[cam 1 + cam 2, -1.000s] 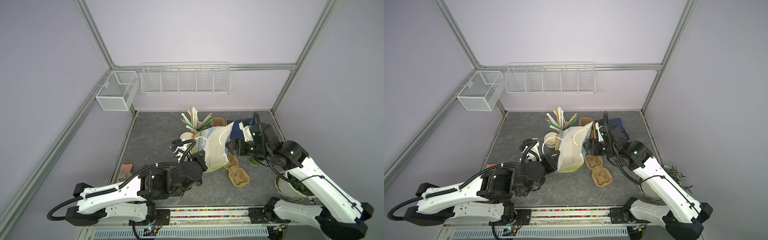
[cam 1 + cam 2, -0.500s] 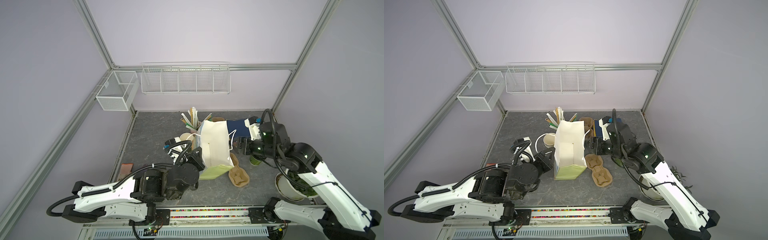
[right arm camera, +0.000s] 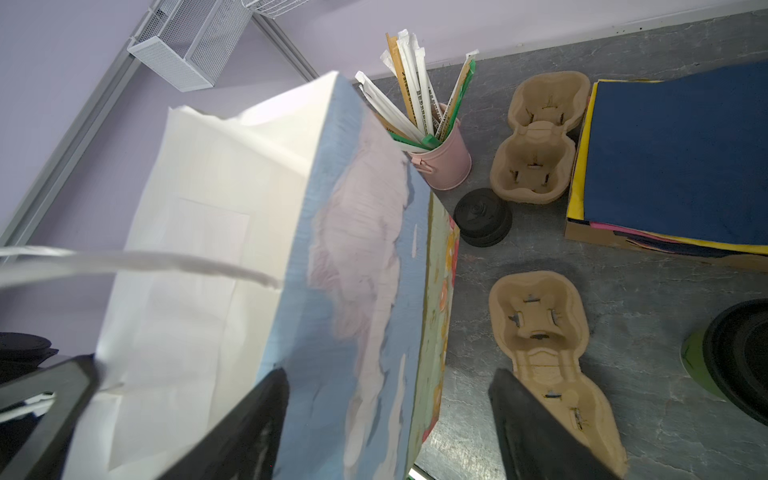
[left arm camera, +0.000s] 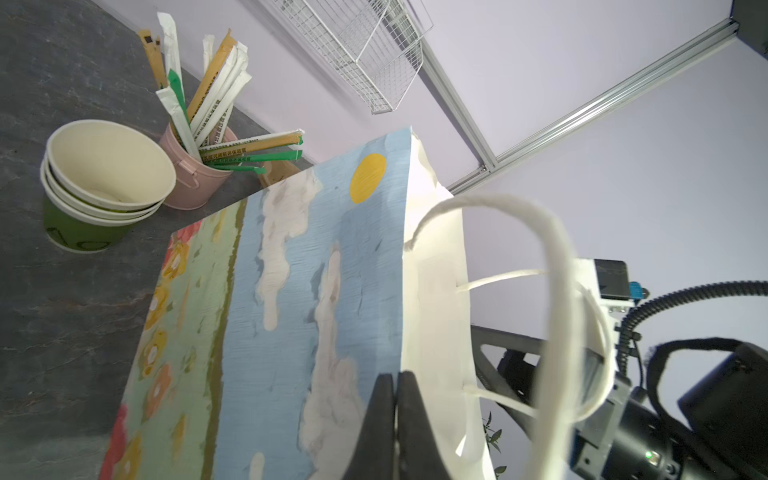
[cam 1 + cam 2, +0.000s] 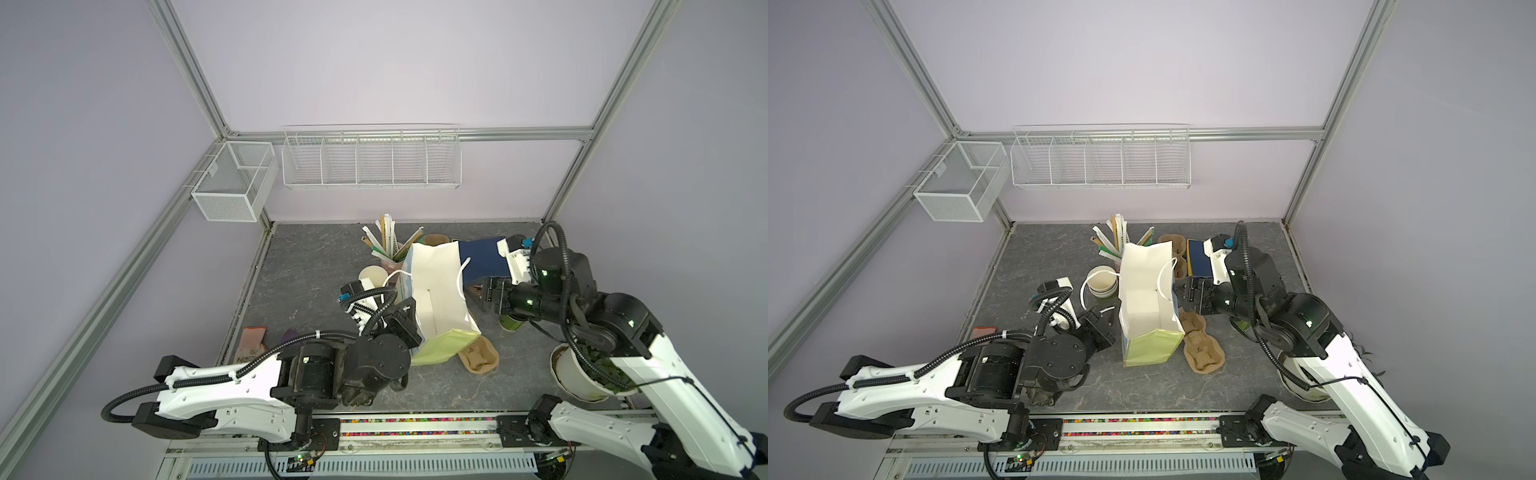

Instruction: Pack the takeout coffee

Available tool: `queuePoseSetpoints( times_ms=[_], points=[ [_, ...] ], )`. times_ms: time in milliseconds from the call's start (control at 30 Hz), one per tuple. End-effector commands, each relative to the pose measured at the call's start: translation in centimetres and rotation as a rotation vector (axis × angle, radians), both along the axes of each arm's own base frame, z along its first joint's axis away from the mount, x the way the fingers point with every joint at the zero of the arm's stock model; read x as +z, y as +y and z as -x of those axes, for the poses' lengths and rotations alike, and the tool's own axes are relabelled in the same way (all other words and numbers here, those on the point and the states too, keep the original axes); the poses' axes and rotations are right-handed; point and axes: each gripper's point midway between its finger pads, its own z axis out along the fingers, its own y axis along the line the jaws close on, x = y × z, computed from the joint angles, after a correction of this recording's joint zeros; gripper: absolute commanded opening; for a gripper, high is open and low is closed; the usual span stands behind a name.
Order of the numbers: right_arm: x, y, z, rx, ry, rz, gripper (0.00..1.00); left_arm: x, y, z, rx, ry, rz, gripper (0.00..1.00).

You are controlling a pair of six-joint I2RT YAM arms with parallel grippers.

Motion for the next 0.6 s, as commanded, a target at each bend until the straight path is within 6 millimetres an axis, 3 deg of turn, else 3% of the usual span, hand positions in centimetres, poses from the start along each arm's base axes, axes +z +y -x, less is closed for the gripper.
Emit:
queuePoseSetpoints(
  times_ms=[0,200,567],
  points=[
    [-1.0,-0.2,0.4,0.013,0.022,0.014,0.8,-1.6,0.4,-0.1,0.049,0.033,0.052,0.0],
    [-2.5,-0.3,0.3,0.012,0.043,0.051,0.8,-4.4,0.5,0.0,0.07,0.062,0.072,0.0],
    [-6.3,-1.2,0.7,0.011,0.108,0.159,0.8,-7.5,3.5,-0.8,0.172,0.06,0.106,0.0]
  ],
)
